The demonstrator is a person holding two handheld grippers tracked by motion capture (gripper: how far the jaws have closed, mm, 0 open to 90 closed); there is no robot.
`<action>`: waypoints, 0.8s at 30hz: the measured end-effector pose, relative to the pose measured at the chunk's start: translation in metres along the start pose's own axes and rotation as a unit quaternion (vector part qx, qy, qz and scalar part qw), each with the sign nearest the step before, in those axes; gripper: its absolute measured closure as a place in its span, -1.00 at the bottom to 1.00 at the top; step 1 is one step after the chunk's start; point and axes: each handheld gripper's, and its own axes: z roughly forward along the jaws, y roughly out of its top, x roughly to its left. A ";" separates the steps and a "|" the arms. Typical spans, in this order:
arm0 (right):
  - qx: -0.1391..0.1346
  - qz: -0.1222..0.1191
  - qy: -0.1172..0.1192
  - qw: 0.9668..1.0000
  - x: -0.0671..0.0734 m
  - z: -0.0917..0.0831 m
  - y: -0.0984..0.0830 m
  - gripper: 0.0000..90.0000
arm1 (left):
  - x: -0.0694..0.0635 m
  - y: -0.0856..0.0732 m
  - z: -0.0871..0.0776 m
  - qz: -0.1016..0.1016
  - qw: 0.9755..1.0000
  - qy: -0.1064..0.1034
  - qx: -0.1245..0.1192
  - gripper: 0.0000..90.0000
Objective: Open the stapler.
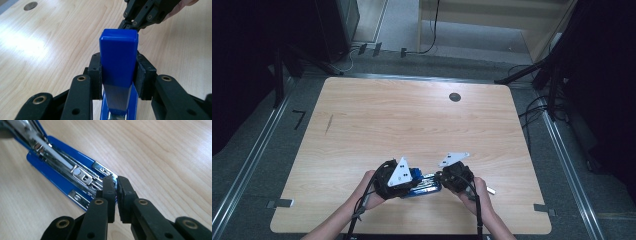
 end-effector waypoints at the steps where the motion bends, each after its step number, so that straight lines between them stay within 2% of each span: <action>1: 0.006 0.000 0.002 1.000 0.001 -0.001 0.000 0.92 | 0.000 0.000 -0.001 0.001 1.000 -0.001 0.000 0.44; 6: 0.020 -0.002 0.008 1.000 0.004 -0.004 -0.002 0.92 | -0.003 -0.001 -0.002 0.014 1.000 -0.003 0.002 0.44; 10: 0.024 0.002 0.013 1.000 0.006 -0.007 -0.005 0.91 | -0.002 -0.005 -0.007 0.012 1.000 -0.009 -0.004 0.44; 13: 0.021 0.011 0.022 0.999 0.005 -0.008 -0.008 0.91 | -0.002 -0.006 -0.008 0.015 1.000 -0.010 -0.009 0.44; 14: 0.019 0.022 0.027 0.999 0.005 -0.009 -0.010 0.91 | -0.002 -0.007 -0.009 0.016 1.000 -0.011 -0.009 0.44; 19: 0.020 0.014 0.024 0.999 0.008 -0.011 -0.012 0.90 | 0.002 -0.014 -0.014 -0.004 1.000 -0.020 -0.016 0.43; 24: 0.026 0.018 0.028 0.999 0.013 -0.014 -0.016 0.90 | 0.005 -0.019 -0.019 -0.017 0.999 -0.024 -0.017 0.42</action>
